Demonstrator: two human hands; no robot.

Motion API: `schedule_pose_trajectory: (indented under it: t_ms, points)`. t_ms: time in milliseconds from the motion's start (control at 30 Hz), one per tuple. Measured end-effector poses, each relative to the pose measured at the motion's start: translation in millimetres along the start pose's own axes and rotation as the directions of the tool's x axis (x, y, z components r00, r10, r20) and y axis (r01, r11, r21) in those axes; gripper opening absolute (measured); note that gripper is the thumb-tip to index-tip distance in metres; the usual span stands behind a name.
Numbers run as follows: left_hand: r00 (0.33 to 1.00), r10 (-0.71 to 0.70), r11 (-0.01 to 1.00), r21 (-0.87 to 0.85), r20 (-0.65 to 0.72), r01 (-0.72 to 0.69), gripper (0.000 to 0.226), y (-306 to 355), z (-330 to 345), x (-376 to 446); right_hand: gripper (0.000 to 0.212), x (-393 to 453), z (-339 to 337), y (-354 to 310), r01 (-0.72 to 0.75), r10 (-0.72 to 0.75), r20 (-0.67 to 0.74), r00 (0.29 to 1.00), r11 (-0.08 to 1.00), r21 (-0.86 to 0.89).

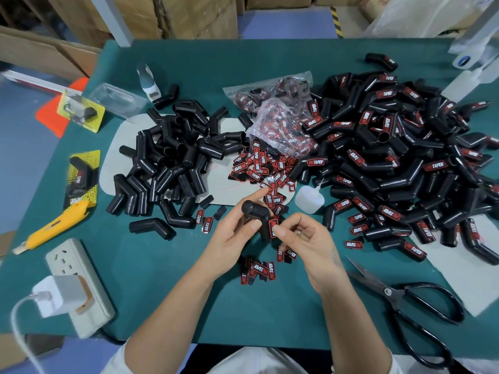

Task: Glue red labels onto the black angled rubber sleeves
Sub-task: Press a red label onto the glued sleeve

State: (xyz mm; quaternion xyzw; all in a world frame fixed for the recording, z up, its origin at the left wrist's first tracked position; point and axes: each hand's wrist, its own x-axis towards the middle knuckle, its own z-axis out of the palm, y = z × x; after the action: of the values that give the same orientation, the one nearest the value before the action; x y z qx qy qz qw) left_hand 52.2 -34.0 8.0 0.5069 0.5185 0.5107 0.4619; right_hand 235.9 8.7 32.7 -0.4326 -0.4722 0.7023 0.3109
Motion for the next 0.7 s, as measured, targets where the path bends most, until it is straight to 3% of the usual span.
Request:
schedule_pose_trajectory:
  t_ms: [700]
  points:
    - [1.0, 0.004, 1.0, -0.016, 0.002, -0.004, 0.047, 4.4, 1.2, 0.2, 0.023, -0.9, 0.5, -0.2, -0.006, 0.006, 0.015, 1.0, 1.0, -0.001]
